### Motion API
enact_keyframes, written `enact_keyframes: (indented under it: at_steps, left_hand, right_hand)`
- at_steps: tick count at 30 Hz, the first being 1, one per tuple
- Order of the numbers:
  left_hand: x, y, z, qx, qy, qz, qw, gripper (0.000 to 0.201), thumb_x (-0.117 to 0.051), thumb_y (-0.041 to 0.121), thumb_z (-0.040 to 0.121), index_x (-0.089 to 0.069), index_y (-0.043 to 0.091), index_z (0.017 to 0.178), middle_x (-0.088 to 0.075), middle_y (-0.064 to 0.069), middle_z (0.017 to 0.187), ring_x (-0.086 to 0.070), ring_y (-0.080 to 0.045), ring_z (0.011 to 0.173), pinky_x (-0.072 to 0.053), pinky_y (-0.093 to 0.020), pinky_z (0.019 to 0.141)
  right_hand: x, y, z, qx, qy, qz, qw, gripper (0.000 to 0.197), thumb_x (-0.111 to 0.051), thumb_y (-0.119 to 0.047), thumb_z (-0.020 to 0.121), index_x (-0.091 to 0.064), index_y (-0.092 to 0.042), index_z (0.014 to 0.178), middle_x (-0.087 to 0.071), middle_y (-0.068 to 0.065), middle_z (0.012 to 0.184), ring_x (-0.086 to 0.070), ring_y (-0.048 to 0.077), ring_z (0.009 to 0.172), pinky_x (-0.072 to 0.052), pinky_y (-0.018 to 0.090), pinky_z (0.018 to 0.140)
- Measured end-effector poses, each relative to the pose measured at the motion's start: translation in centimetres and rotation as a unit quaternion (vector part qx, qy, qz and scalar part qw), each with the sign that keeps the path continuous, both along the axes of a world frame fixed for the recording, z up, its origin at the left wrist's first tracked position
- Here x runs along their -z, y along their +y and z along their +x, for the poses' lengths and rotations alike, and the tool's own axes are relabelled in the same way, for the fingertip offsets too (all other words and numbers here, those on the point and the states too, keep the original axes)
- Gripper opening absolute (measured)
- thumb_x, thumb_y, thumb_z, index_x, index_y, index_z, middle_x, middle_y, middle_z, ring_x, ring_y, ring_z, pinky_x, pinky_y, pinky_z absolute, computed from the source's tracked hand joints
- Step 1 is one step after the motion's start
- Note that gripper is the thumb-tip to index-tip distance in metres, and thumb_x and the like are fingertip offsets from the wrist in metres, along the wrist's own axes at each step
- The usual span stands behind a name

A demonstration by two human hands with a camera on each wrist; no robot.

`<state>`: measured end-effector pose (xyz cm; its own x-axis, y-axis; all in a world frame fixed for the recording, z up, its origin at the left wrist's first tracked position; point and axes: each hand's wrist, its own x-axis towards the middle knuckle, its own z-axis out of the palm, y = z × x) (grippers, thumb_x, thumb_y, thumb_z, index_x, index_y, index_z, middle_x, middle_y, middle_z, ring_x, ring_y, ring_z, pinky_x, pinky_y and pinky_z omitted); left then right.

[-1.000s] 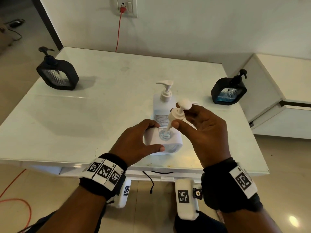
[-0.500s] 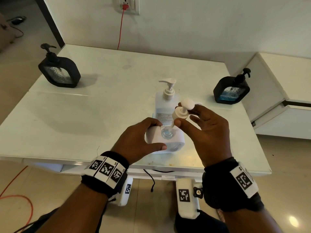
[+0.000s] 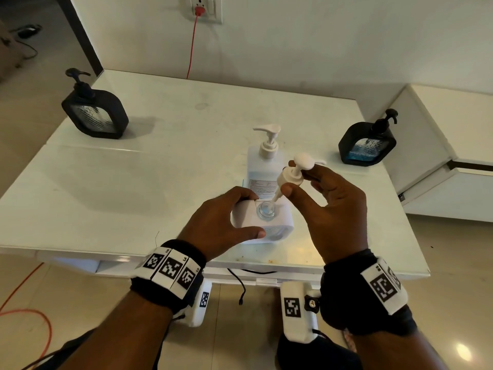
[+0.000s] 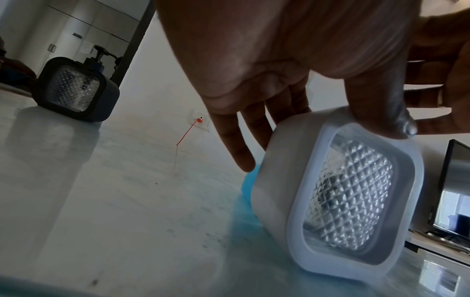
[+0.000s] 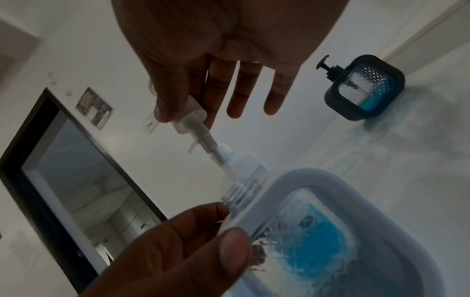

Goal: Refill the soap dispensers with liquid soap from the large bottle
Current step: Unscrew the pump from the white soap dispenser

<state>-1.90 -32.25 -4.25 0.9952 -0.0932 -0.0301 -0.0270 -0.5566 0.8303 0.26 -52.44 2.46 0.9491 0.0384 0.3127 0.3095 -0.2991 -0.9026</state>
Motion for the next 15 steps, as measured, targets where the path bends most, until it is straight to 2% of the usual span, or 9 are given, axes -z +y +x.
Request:
enact_keyframes:
  at_steps: [5,8,15]
  left_hand:
    - [-0.01,0.0,-0.04,0.001,-0.001,-0.001,1.0,0.061,-0.09,0.047,0.074,-0.054,0.038,0.122,-0.065,0.017,0.122,-0.063,-0.012,0.11,-0.057,-0.042,0.096]
    - [-0.03,-0.01,-0.03,0.003,-0.002,-0.001,1.0,0.061,-0.089,0.051,0.073,-0.053,0.04,0.121,-0.065,0.018,0.121,-0.063,-0.011,0.11,-0.058,-0.043,0.095]
    - [-0.1,-0.06,0.03,0.002,0.0,-0.002,1.0,0.06,-0.09,0.047,0.073,-0.053,0.04,0.121,-0.065,0.018,0.121,-0.063,-0.01,0.109,-0.057,-0.041,0.095]
  right_hand:
    - [0.27,0.13,0.09,-0.003,0.001,0.001,1.0,0.041,-0.078,-0.031,0.083,-0.069,-0.024,0.122,-0.071,-0.012,0.117,-0.063,0.012,0.116,-0.05,0.045,0.1]
    - [0.34,0.1,0.16,0.004,0.001,0.001,1.0,0.041,-0.078,-0.032,0.083,-0.069,-0.025,0.122,-0.07,-0.013,0.117,-0.062,0.012,0.117,-0.05,0.045,0.101]
    - [0.49,-0.05,0.24,0.006,-0.005,-0.004,1.0,0.039,-0.078,-0.033,0.082,-0.07,-0.027,0.12,-0.071,-0.013,0.116,-0.063,0.011,0.115,-0.051,0.044,0.1]
